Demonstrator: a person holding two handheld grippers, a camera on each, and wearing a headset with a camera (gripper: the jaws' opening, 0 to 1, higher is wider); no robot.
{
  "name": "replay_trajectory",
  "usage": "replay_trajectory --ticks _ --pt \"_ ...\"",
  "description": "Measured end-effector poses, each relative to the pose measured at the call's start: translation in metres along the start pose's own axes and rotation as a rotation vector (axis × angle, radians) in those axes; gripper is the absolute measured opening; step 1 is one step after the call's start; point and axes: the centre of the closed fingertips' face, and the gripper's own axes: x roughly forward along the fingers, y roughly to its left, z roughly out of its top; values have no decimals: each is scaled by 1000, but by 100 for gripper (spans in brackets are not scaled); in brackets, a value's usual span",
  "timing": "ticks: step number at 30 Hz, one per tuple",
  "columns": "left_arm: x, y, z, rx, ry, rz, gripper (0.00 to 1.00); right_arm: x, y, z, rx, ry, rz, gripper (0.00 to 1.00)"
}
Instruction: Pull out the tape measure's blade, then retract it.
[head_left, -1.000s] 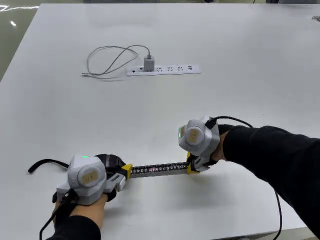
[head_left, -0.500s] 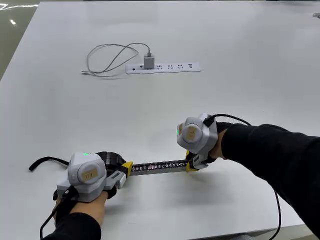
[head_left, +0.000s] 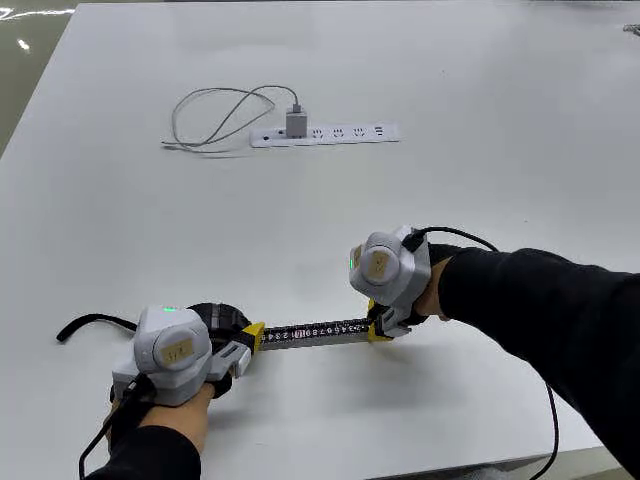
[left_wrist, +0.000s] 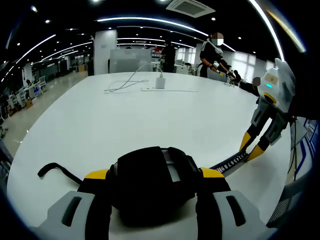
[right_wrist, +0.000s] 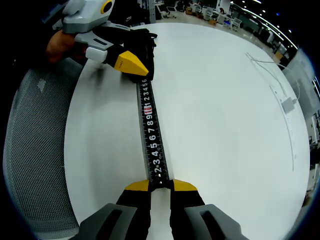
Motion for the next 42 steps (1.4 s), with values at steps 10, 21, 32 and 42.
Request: replay_trajectory --ticks 10,21,32,42 --pt "-1 0 0 -1 6 0 65 1 0 3 8 2 -1 10" --pt "0 0 -1 -1 10 0 65 2 0 6 15 -1 -2 10" --pt "0 0 -1 1 10 -1 65 3 0 9 7 15 2 10" --pt "0 0 -1 1 11 0 65 3 1 11 24 8 0 10"
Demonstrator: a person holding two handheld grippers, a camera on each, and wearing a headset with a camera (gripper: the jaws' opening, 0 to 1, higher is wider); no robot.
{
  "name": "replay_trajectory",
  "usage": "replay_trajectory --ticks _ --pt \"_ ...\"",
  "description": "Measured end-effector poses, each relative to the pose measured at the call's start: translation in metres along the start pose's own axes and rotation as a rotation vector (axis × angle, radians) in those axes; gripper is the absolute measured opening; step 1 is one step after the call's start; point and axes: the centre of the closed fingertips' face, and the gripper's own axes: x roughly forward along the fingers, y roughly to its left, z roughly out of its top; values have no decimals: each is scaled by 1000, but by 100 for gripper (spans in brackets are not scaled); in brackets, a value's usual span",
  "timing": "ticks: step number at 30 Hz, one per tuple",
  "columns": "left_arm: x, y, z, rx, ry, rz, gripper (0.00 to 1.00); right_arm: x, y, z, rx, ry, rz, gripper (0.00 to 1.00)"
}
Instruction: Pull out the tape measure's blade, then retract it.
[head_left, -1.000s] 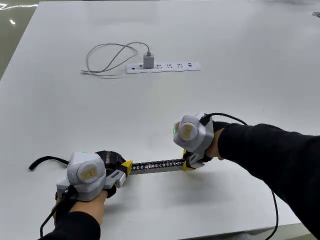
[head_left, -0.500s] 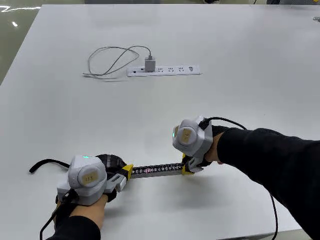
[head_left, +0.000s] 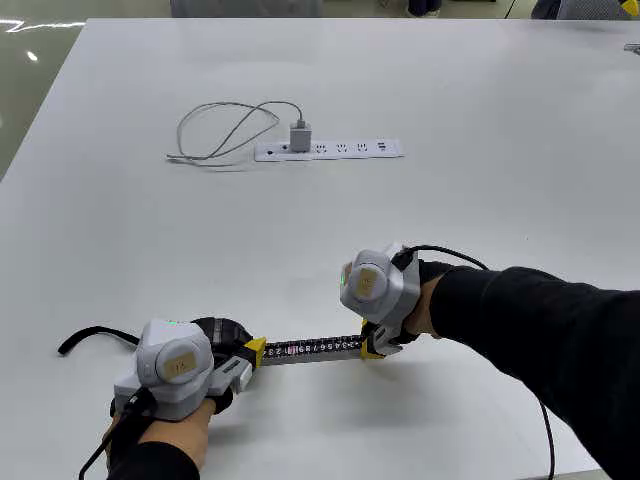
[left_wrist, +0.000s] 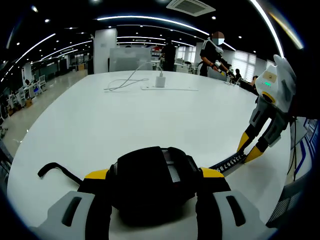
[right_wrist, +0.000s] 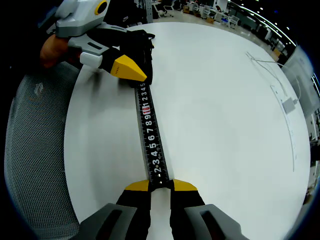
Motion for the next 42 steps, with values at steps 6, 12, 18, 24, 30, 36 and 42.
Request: replay_trajectory --ticks 6,12,18,24,30,36,42 --pt "0 0 0 1 -1 0 65 1 1 2 -16 9 0 10" --pt "0 0 0 5 0 4 65 1 1 3 -2 1 -2 10" --pt "0 0 0 1 10 -1 65 2 0 5 5 -2 1 10" --pt "0 0 0 0 5 1 65 3 1 7 6 1 3 10" --pt "0 0 0 0 3 2 65 3 2 9 5 0 4 10" --pt "0 0 1 2 0 2 65 4 2 10 6 -6 -1 10" --pt "0 0 1 2 0 3 65 4 2 12 8 -8 -3 10"
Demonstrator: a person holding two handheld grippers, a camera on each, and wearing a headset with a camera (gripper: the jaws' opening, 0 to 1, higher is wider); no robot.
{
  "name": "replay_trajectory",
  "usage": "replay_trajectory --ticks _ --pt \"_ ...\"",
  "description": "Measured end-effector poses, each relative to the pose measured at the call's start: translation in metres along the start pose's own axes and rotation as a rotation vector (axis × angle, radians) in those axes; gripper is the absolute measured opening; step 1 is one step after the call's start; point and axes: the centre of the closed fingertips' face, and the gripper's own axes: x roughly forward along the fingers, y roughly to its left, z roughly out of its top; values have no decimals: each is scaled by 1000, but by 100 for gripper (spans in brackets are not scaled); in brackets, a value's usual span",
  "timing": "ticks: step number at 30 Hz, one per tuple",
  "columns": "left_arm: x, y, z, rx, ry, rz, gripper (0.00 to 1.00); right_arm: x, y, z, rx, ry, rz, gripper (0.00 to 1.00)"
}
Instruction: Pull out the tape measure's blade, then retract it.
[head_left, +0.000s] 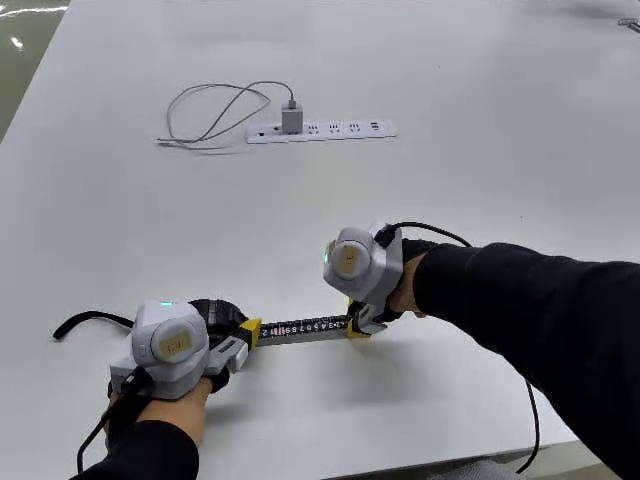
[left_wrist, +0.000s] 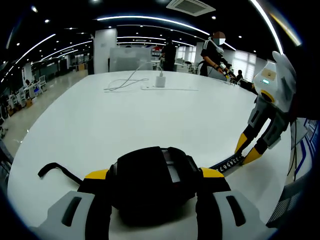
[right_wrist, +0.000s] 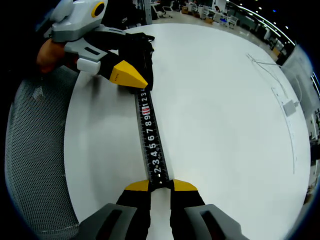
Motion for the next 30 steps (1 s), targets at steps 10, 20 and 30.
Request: replay_trajectory --ticks 10,20,30 --pt "-1 0 0 -5 -3 -6 65 1 1 3 -2 -4 1 11" --pt "0 0 0 -11 -1 -9 64 2 1 6 0 -8 1 11" --pt "-1 -1 -1 -7 -7 -8 64 3 2 9 -9 -5 8 11"
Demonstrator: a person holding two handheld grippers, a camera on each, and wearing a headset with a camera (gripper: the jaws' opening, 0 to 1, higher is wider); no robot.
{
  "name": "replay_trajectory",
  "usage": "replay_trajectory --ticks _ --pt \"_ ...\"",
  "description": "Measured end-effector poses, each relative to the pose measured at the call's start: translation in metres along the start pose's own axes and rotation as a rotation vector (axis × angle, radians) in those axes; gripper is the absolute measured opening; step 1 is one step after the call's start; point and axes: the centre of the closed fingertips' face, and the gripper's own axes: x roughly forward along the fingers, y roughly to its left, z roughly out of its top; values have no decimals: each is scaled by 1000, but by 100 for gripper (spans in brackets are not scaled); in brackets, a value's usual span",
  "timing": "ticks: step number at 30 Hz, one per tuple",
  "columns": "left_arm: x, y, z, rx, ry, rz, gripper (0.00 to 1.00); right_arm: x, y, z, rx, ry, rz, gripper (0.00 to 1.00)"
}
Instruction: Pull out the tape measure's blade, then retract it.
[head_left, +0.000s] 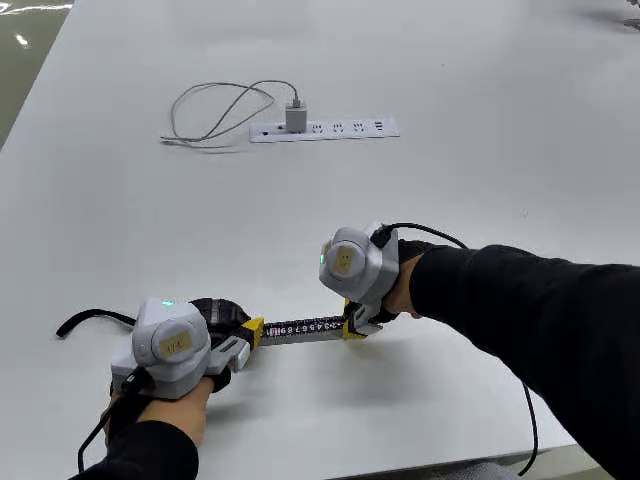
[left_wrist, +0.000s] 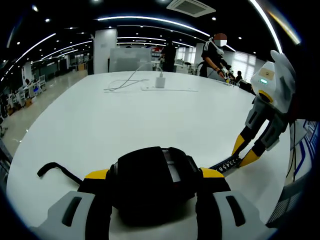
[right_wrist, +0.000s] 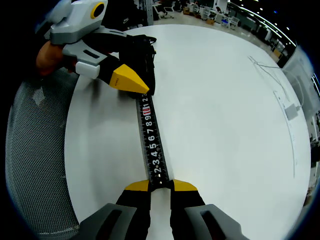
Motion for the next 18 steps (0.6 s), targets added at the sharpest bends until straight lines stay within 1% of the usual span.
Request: replay_trajectory --ticks 8,15,18 --pt "0 0 0 6 3 4 65 1 1 2 -7 -5 -1 11" --pt "0 1 1 4 -7 0 65 1 1 5 -12 -15 6 11" --pt "0 0 1 8 -9 -4 65 1 2 6 2 -26 17 11"
